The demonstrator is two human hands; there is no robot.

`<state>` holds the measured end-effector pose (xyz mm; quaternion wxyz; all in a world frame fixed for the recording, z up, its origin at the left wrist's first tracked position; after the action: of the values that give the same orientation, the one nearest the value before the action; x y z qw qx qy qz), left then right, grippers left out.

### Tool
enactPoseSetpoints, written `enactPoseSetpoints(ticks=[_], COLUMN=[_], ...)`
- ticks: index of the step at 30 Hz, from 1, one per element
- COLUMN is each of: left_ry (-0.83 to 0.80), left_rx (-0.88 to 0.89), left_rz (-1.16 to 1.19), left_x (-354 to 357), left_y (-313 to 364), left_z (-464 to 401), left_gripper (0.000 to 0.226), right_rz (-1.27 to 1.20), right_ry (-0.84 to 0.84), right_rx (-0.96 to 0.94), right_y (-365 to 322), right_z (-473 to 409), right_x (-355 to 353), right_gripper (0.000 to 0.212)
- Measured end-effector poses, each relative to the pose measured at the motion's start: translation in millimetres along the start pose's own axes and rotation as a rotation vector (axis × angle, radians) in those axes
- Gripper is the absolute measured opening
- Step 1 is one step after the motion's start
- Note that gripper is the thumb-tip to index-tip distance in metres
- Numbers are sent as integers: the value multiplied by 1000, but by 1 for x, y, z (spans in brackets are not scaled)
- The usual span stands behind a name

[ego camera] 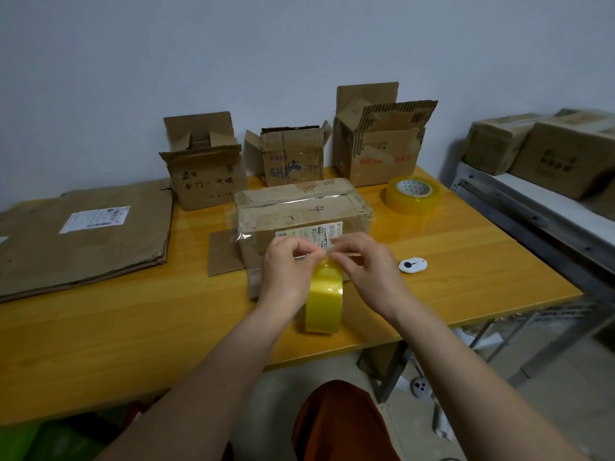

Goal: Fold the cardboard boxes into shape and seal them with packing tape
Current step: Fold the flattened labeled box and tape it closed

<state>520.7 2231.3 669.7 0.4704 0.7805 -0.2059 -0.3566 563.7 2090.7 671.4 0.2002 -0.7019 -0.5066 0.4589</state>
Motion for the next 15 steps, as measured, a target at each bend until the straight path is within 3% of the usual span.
enactPoseSetpoints(ticks=[2, 4, 8, 9, 11, 13, 15], left_ry=[-10, -15, 68, 81, 75, 27, 9], left_rx=[3, -13, -97, -126, -154, -127, -16], left_rz=[10, 35, 114, 144, 180, 201, 150], left_x=[4, 8, 16, 20, 31, 42, 44], left_y=[2, 2, -3, -5, -6, -4, 2], left_z=[0, -1, -5, -4, -1, 1, -2], left_gripper=[9, 14, 20, 19, 15, 7, 16], right_rz=[26, -23, -89, -70, -85, -115, 87], right_ry=[23, 45, -35, -80, -166, -133, -32], right_rx=[57, 111, 342, 391, 440, 472, 387], right_y=[6, 8, 22, 26, 35, 45, 55], right_z=[-2, -2, 11, 14, 16, 11, -3], right_x=[-4, -8, -9, -8, -9, -19, -38], right_gripper=[8, 11, 77, 78, 55, 41, 41])
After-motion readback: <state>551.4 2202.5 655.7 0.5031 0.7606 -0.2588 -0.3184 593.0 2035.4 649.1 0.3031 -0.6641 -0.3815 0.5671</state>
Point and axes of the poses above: each hand's wrist, its own z-axis away from the middle knuckle, its own x-axis out of the palm, y = z × x, the point moved 9 cm from there along -z, towards the middle knuckle, and after that the axes turned 13 degrees about y, right-handed, at the moved point
